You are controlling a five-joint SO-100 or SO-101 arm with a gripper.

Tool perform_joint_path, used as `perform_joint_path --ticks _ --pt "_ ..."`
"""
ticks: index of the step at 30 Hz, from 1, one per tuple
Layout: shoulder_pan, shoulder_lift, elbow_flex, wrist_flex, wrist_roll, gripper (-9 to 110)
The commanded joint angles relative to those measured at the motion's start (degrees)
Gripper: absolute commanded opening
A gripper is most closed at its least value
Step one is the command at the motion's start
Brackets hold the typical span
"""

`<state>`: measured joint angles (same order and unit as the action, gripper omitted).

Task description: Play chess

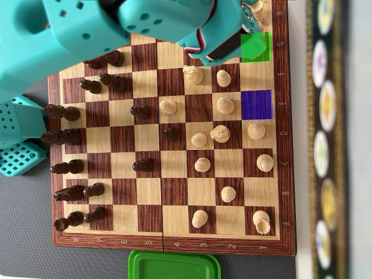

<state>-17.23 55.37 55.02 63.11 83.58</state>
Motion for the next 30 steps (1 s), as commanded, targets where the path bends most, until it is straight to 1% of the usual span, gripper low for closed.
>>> perform_joint_path --ticks 1,12,30 --pt "0.62 0.62 -1.93 -0.18 -0.18 16" --pt "0.35 0.88 -2.02 -0.35 -0.18 16" --pt "0.00 6.42 -0.44 1.23 -0.09 16"
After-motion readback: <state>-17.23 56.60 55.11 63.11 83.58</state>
